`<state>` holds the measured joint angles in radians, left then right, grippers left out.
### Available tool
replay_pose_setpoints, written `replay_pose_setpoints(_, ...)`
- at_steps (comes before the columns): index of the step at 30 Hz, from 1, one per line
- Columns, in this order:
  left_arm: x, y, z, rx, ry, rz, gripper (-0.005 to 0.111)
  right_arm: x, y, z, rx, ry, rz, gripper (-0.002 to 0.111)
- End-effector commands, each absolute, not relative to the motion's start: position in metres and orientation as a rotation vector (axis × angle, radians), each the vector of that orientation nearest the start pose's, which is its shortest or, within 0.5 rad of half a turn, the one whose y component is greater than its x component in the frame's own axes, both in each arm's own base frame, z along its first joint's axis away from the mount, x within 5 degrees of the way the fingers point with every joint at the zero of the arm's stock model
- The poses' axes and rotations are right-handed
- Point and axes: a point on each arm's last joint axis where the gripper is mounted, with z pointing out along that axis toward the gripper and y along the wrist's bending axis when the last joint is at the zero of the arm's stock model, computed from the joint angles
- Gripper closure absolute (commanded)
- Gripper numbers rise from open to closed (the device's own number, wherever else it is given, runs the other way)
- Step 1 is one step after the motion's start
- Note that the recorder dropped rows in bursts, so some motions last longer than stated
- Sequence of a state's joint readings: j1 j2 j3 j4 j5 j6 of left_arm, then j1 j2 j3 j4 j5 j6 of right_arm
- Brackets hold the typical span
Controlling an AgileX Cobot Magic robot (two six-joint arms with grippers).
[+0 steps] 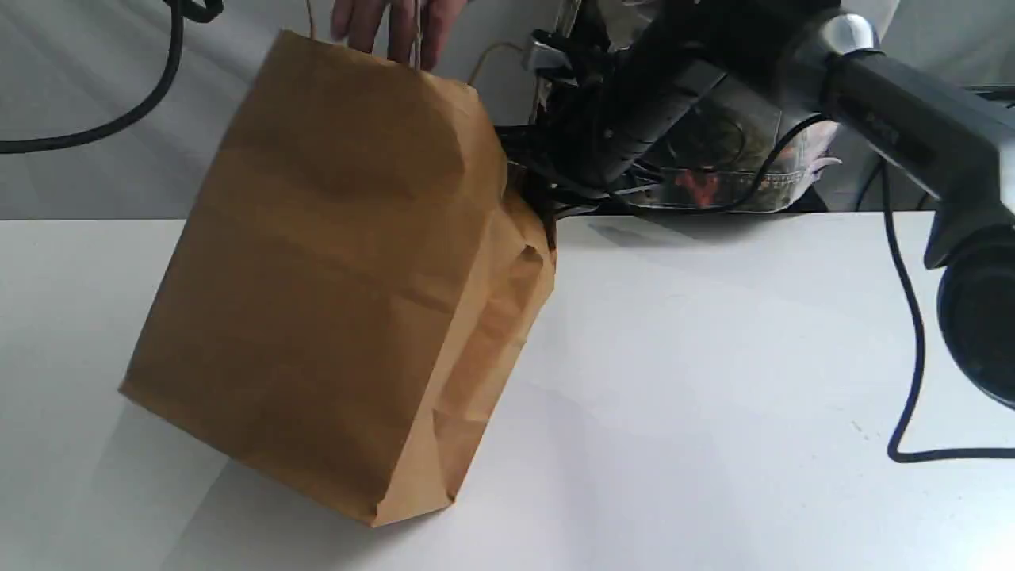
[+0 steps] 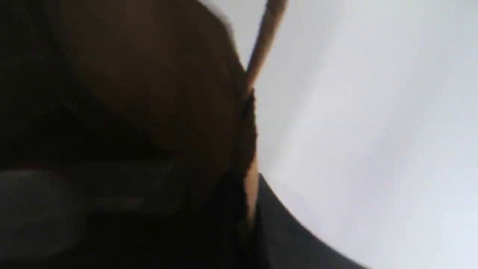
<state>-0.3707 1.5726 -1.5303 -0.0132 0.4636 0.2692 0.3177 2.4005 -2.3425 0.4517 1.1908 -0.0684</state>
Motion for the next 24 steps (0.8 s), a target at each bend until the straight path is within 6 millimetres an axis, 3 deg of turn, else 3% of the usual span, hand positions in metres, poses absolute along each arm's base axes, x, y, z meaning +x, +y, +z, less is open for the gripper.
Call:
replay_pose_setpoints(1, 0.348, -0.134, 0.409, 0.594, 1.844, -0.085, 0.107, 0.486, 0.194, 0.239, -0.402, 2.664, 0.674, 0.108)
replay_pose_setpoints(10, 0.346, -0.135, 0.407, 0.578, 1.880, -0.123, 0.107, 0.490, 0.194, 0.248, -0.420, 2.580, 0.655, 0.108)
replay_pose_setpoints(19, 0.332, -0.132, 0.418, 0.511, 1.887, -0.199, 0.107, 0.483, 0.190, 0.304, -0.409, 2.387, 0.634, 0.108)
replay_pose_setpoints(24, 0.315, -0.126, 0.412, 0.484, 1.888, -0.226, 0.107, 0.480, 0.187, 0.314, -0.415, 2.368, 0.615, 0.108)
